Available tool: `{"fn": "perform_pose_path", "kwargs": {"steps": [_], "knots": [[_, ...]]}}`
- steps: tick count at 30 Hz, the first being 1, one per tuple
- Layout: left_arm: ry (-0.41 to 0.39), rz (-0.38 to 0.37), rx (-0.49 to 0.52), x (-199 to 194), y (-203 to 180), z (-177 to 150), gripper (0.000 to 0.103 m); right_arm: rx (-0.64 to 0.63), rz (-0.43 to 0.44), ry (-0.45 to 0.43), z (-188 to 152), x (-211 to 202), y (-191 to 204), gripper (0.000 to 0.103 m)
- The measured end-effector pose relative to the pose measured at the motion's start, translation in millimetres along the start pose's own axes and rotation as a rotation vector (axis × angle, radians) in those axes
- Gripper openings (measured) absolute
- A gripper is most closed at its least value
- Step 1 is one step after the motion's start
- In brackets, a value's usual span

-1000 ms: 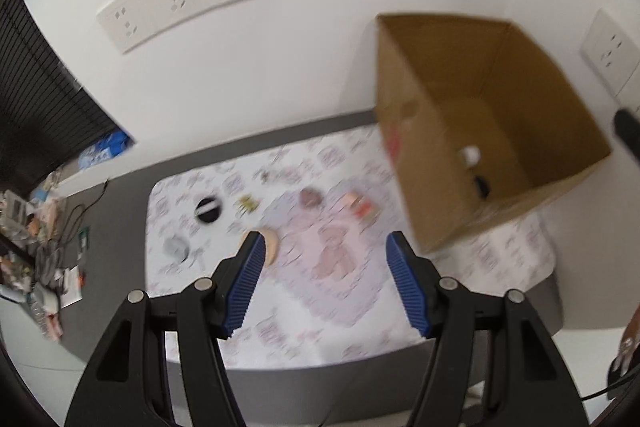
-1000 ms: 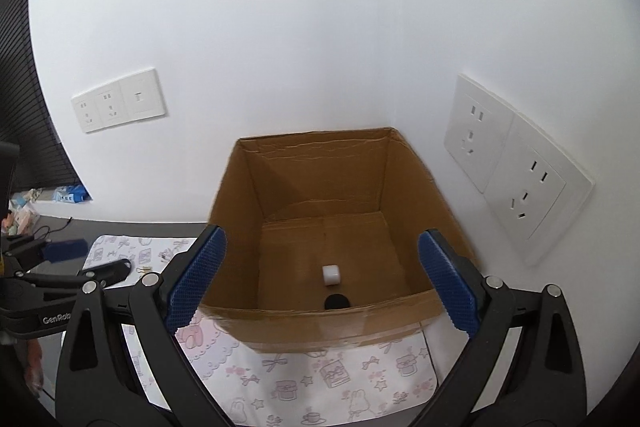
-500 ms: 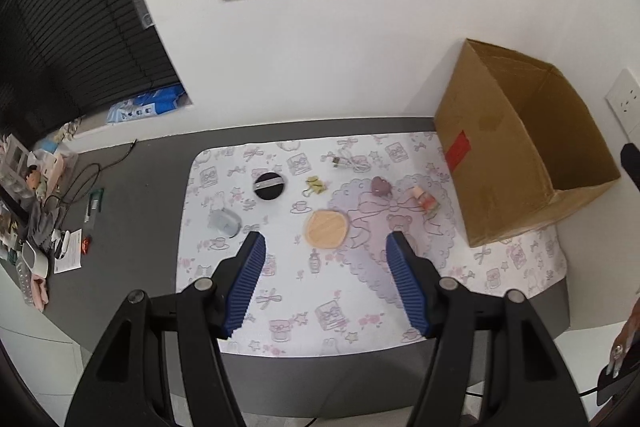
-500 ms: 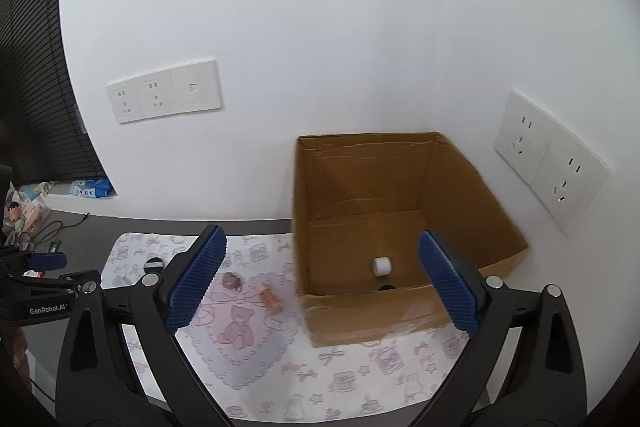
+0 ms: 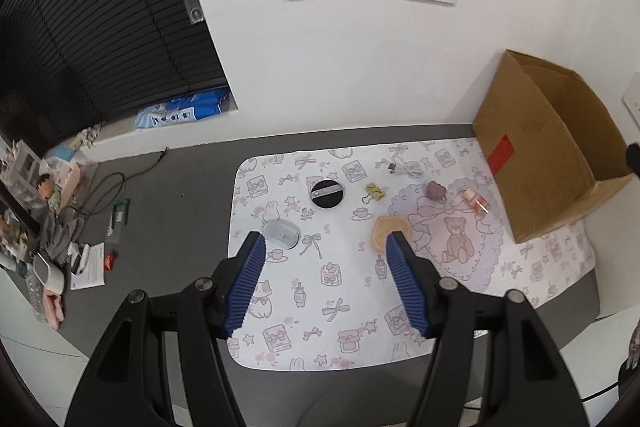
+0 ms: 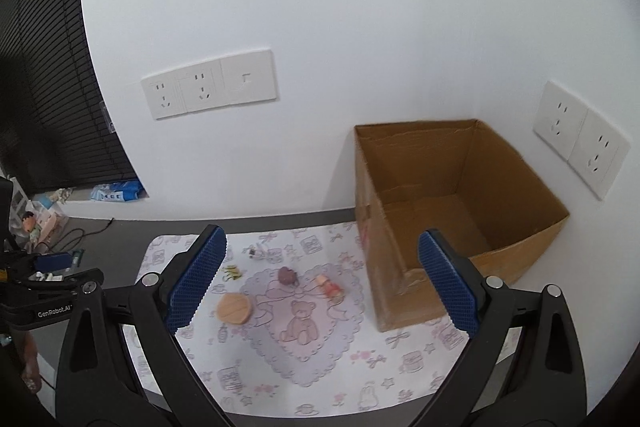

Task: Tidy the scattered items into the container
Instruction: 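Move both tools back toward the remaining items on the cloth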

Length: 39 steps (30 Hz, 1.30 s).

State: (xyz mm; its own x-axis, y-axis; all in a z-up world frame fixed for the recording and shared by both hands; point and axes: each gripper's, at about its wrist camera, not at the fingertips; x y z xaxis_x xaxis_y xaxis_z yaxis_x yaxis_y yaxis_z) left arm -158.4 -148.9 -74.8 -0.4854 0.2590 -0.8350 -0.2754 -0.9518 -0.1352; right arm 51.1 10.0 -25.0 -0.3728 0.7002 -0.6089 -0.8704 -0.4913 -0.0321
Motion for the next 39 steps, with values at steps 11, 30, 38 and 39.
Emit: {"fn": "perform_pose_path", "kwargs": {"steps": [11, 30, 38, 39], "knots": [[0.048, 0.015, -0.096, 54, 35, -3, 0.062, -0.132, 0.049, 0.068, -19, 56, 44, 0.098], [0.128, 0.033, -0.140, 182, 69, -25, 0.062, -0.184, 0.033, 0.223, -81, 199, 56, 0.098], [0.159, 0.068, -0.113, 233, 66, -42, 0.062, -0.194, 0.005, 0.287, -111, 252, 51, 0.098], [0.162, 0.069, -0.115, 238, 67, -43, 0.062, -0.198, 0.006, 0.292, -114, 258, 51, 0.098]]}}
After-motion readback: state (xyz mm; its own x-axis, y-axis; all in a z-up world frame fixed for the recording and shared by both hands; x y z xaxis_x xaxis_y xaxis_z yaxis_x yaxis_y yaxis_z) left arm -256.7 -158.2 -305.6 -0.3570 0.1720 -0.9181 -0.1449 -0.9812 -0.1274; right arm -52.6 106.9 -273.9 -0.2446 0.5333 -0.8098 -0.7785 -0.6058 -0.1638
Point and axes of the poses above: each gripper's, at about its wrist camera, not at the fingertips, and x roughly the way its jaws point, y to its left, z to its top, and after that the axes turned 11 degrees about -z, right-handed
